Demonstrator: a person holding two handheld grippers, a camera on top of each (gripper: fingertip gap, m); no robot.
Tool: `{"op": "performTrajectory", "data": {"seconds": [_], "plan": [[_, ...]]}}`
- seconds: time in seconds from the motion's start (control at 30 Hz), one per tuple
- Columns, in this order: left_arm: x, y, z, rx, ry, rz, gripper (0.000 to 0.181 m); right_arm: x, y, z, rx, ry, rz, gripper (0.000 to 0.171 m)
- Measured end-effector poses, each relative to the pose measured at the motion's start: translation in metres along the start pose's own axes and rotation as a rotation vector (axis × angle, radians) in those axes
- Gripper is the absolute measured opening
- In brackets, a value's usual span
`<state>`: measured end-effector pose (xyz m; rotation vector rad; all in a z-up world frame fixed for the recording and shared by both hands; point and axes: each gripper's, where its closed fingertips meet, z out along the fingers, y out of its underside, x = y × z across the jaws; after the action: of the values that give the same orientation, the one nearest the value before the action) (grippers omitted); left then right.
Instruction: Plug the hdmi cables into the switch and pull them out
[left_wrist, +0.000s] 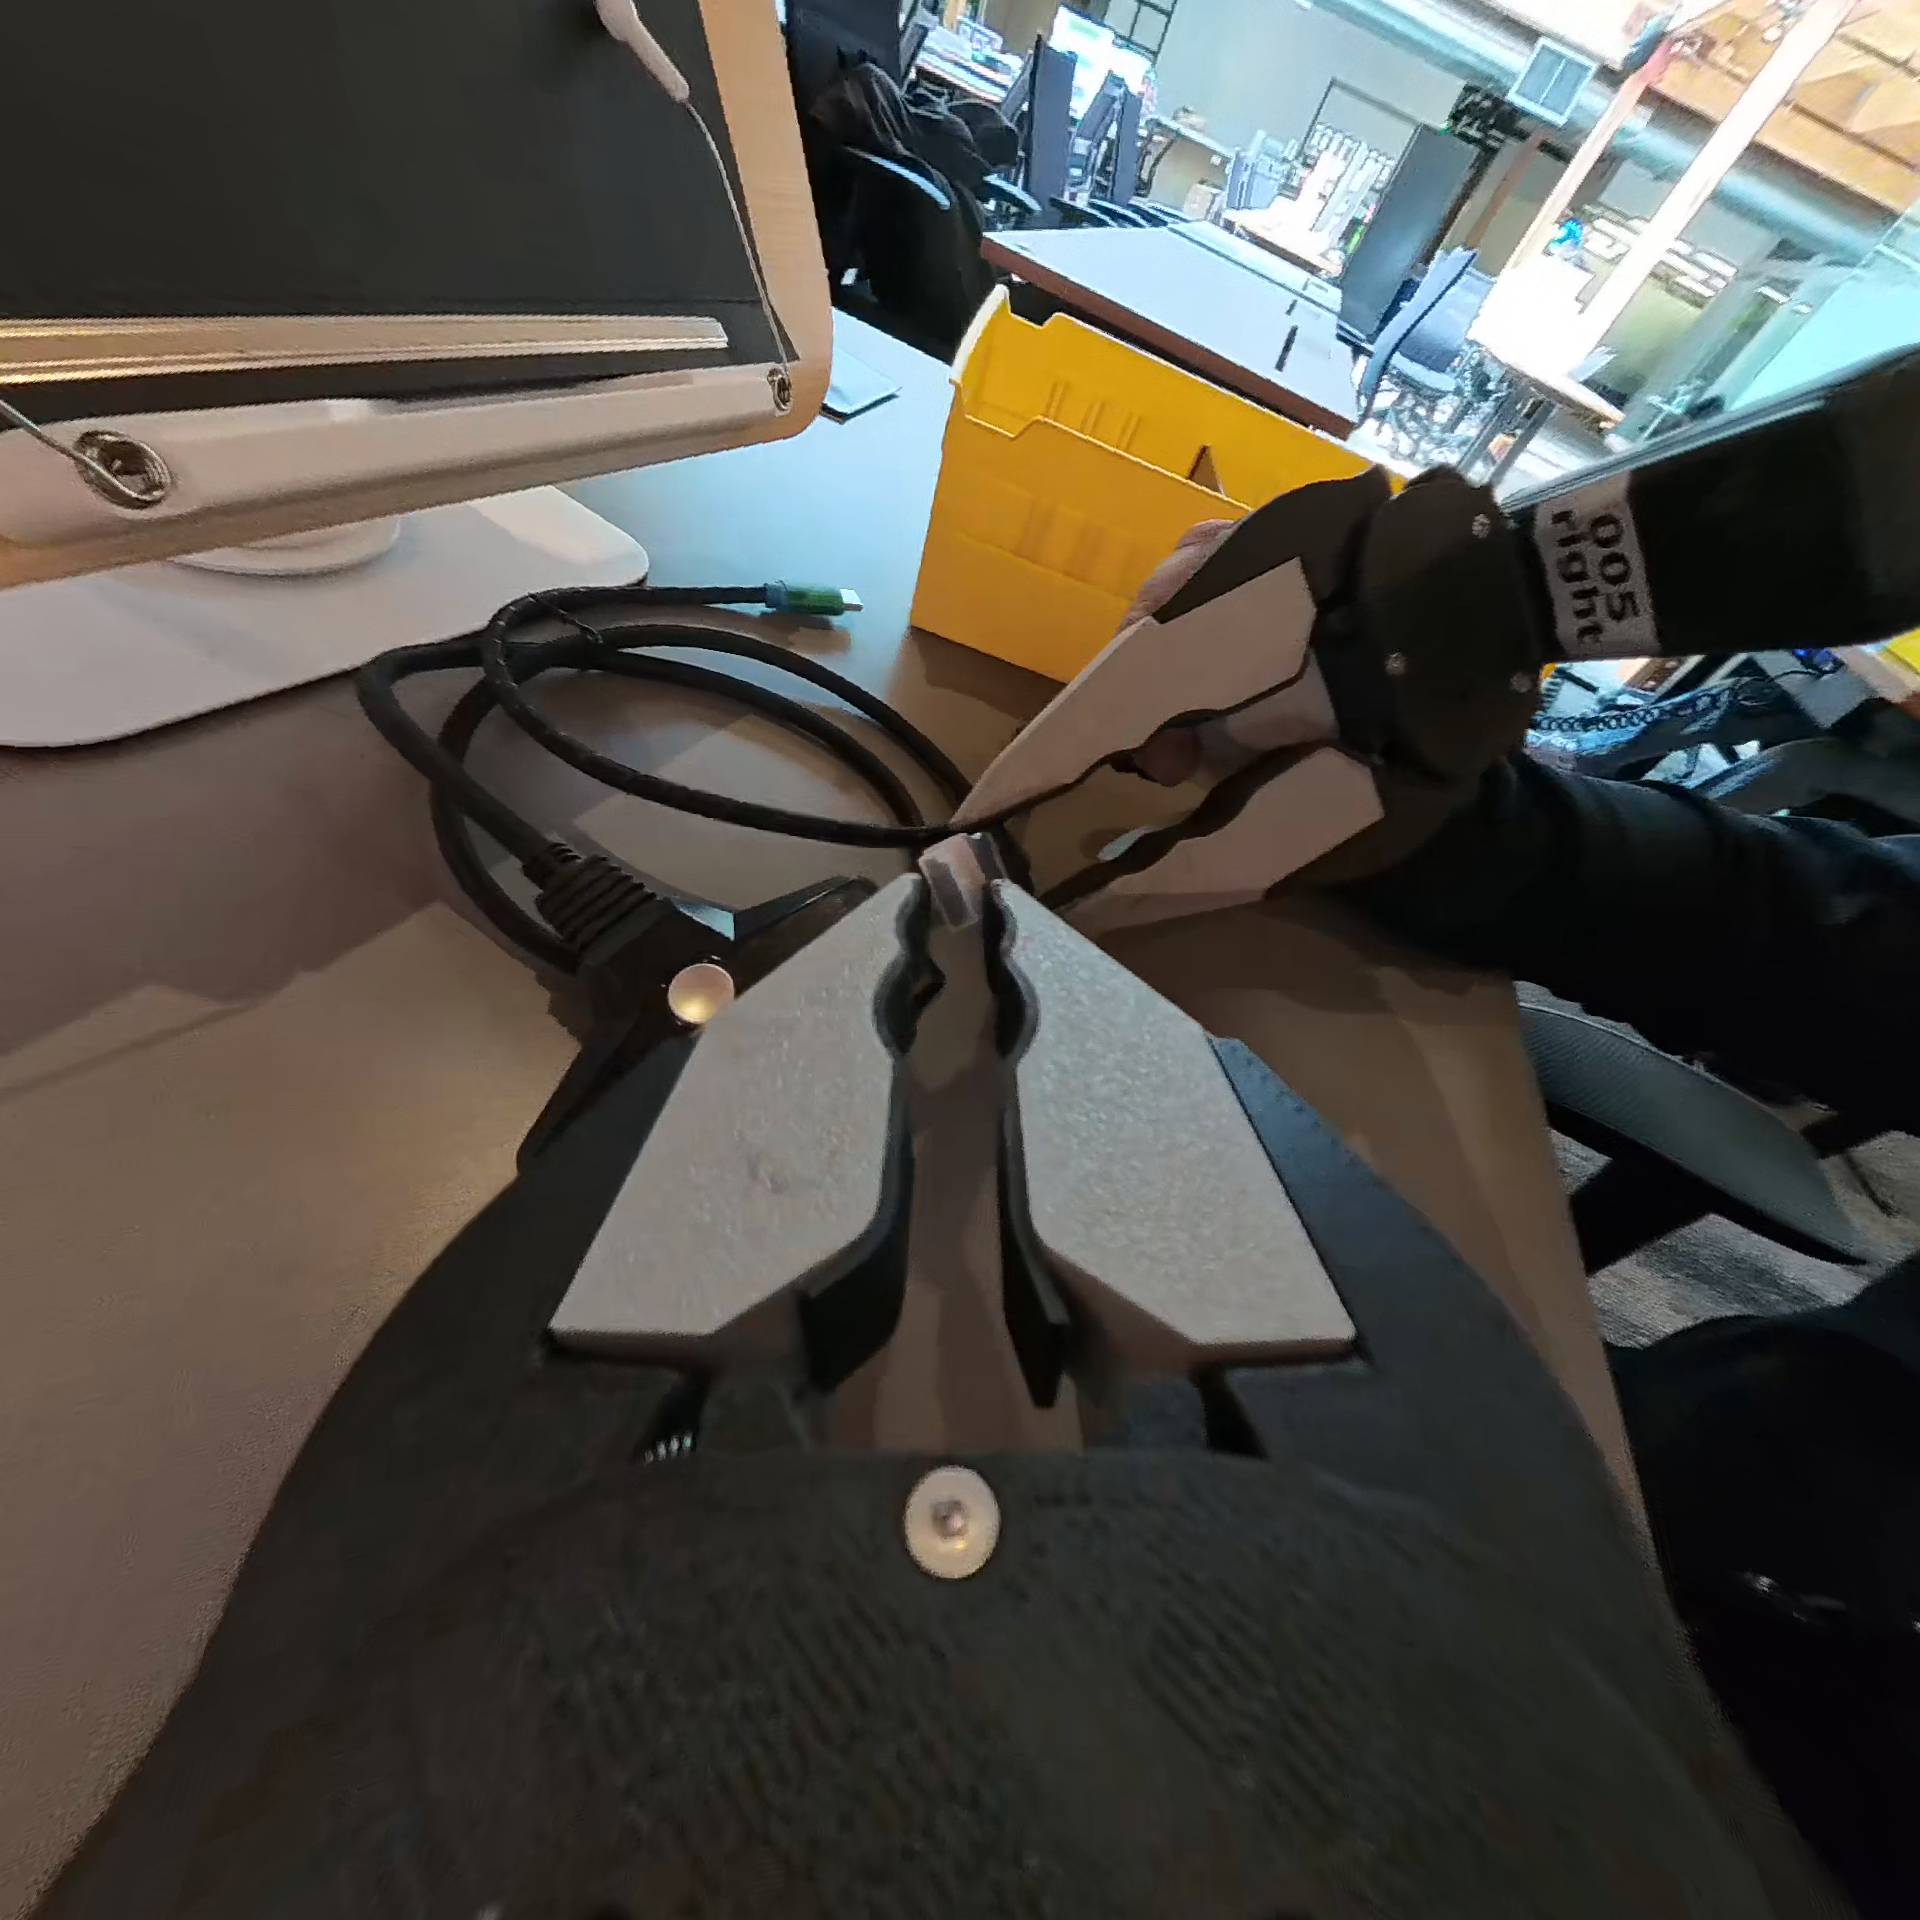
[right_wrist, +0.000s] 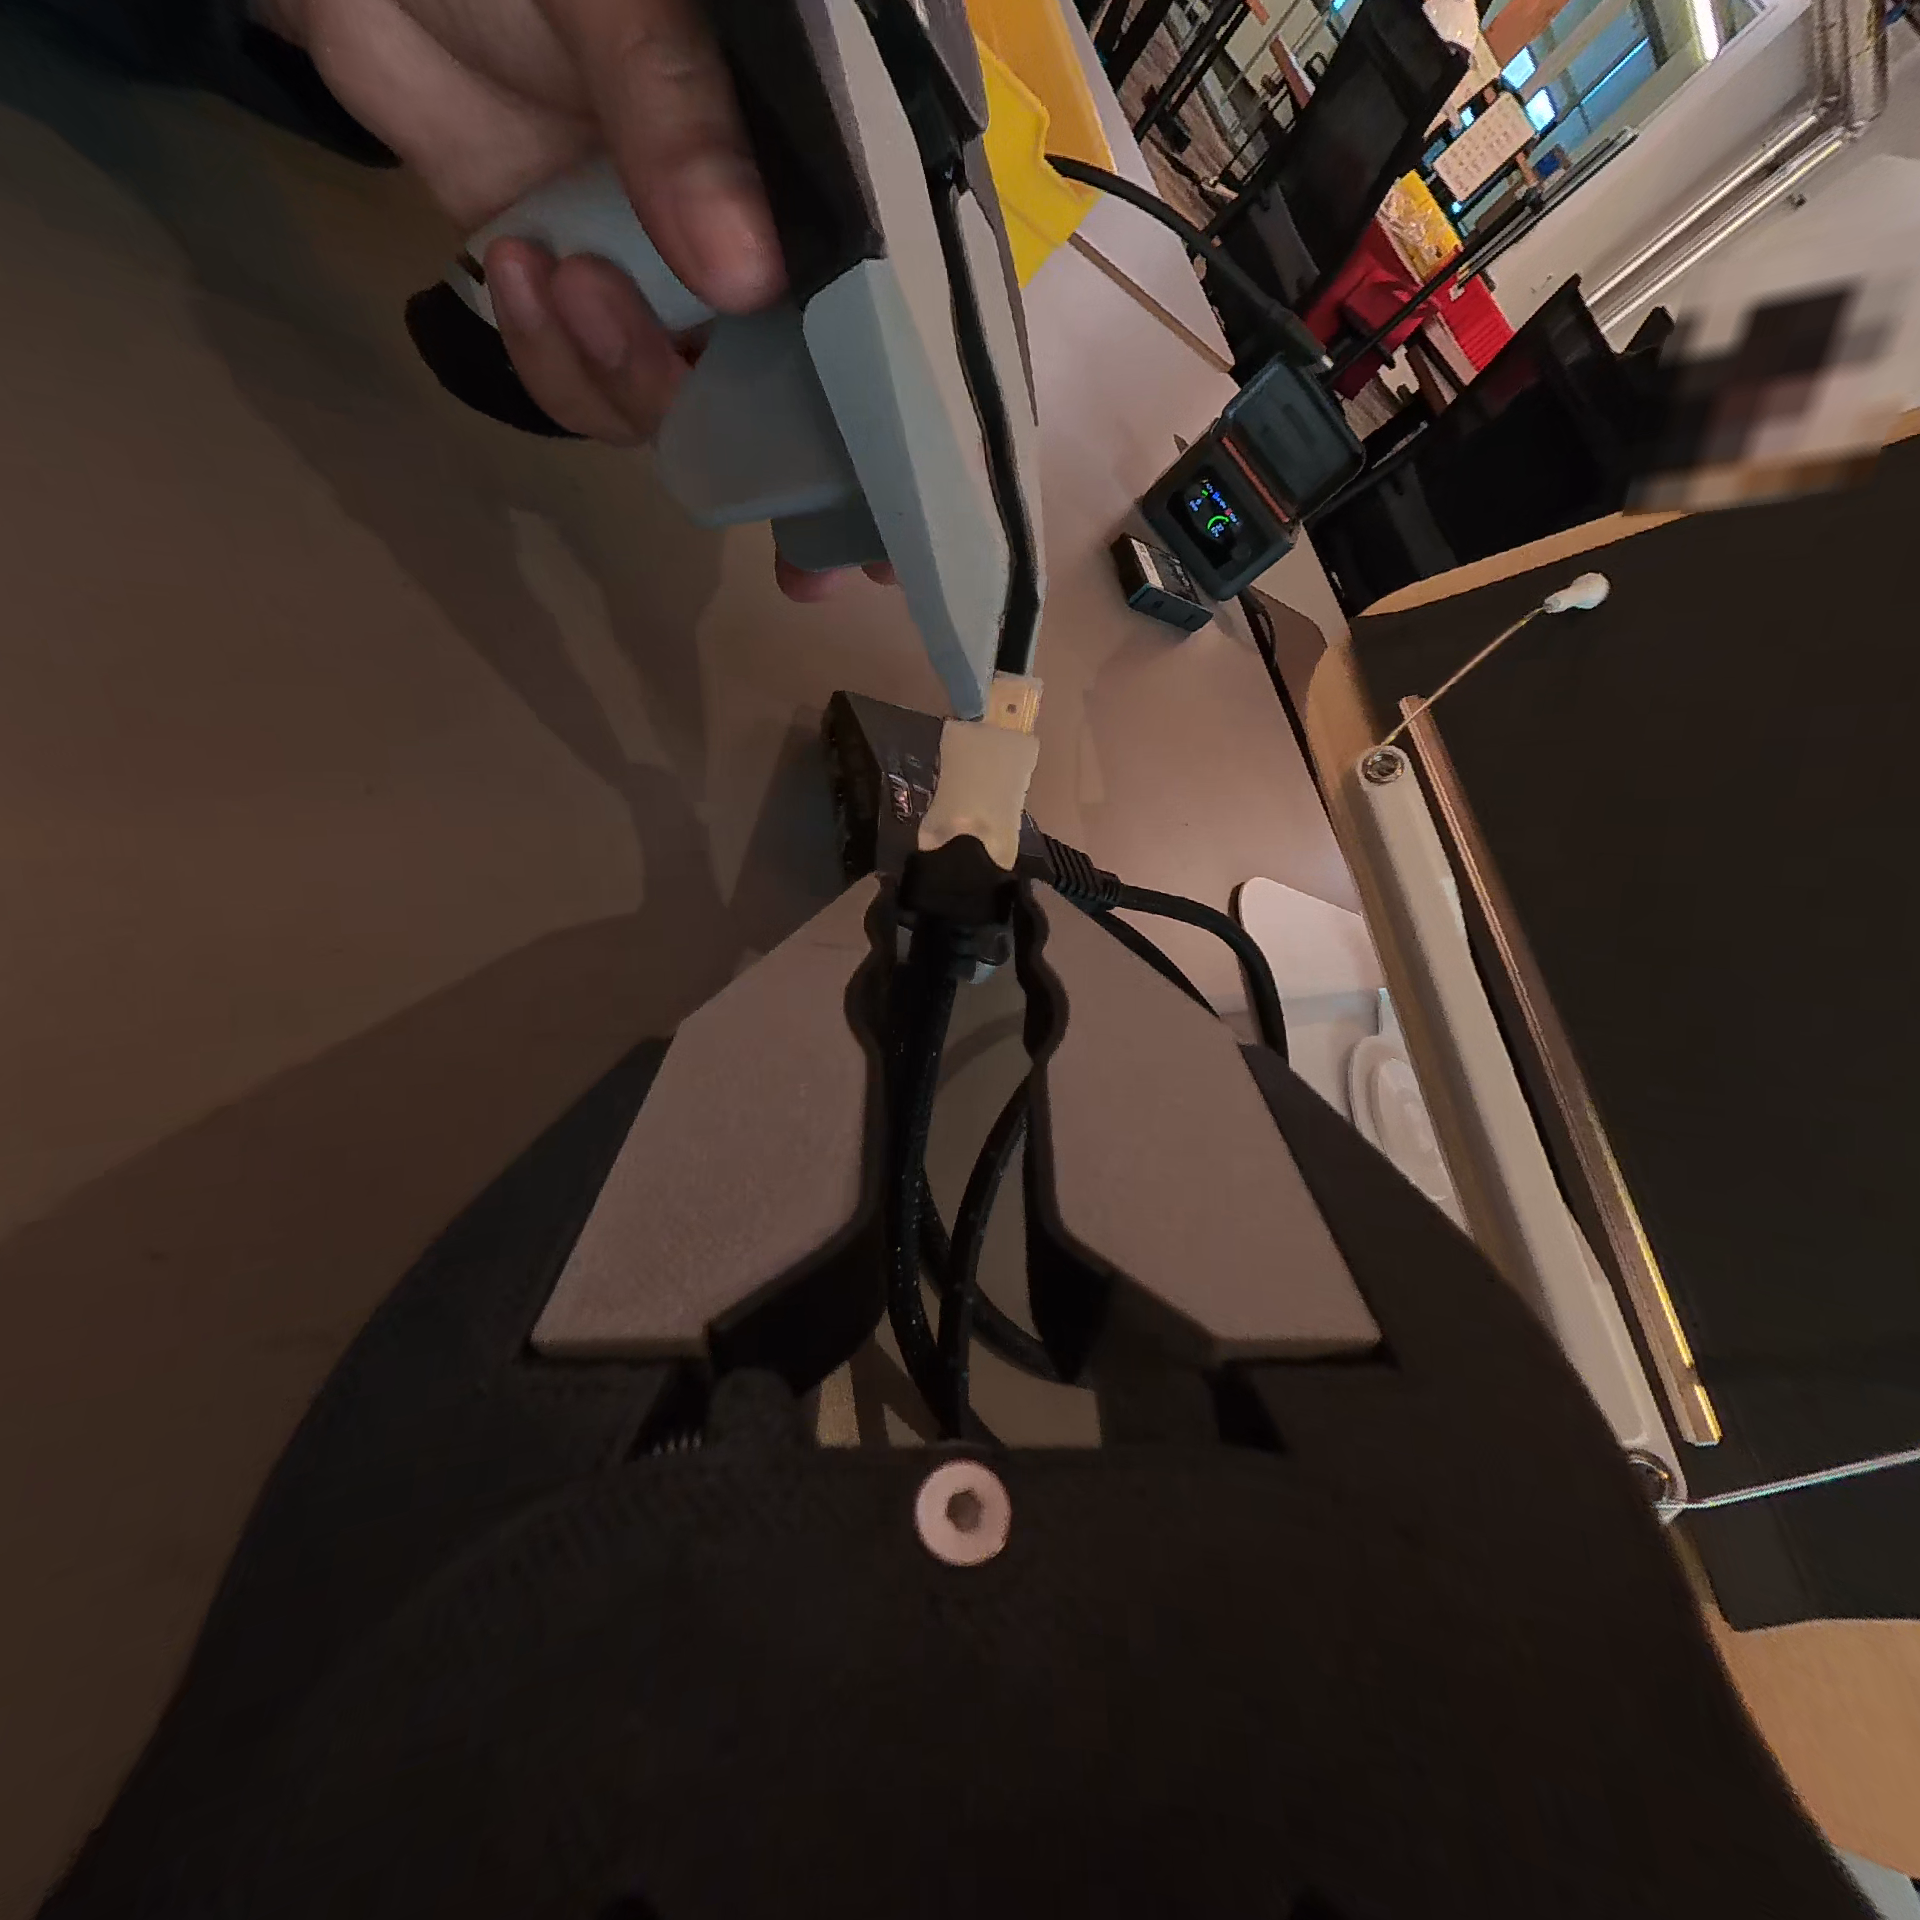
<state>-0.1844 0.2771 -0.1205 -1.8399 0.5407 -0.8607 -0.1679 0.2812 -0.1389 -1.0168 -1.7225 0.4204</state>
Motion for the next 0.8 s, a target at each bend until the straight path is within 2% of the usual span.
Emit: {"op": "performTrajectory", "data": {"seconds": [0.23, 0.4, 0.6, 0.8], "plan": [[0.010, 0.003, 0.004, -0.026, 0.049, 0.053, 0.005, -0.005, -0.008, 0.002, 0.056, -0.050, 0.067, 0.024], [0.013, 0.006, 0.010, -0.042, 0.017, 0.106, 0.005, -0.005, -0.008, 0.004, 0.056, -0.062, 0.132, 0.018], [0.014, 0.001, 0.009, -0.014, 0.021, 0.111, 0.005, -0.001, -0.011, 0.003, 0.046, -0.009, 0.079, 0.018], [0.008, 0.004, 0.006, -0.058, -0.025, 0.135, 0.004, -0.002, 0.001, 0.005, -0.028, -0.016, 0.044, 0.018]]}}
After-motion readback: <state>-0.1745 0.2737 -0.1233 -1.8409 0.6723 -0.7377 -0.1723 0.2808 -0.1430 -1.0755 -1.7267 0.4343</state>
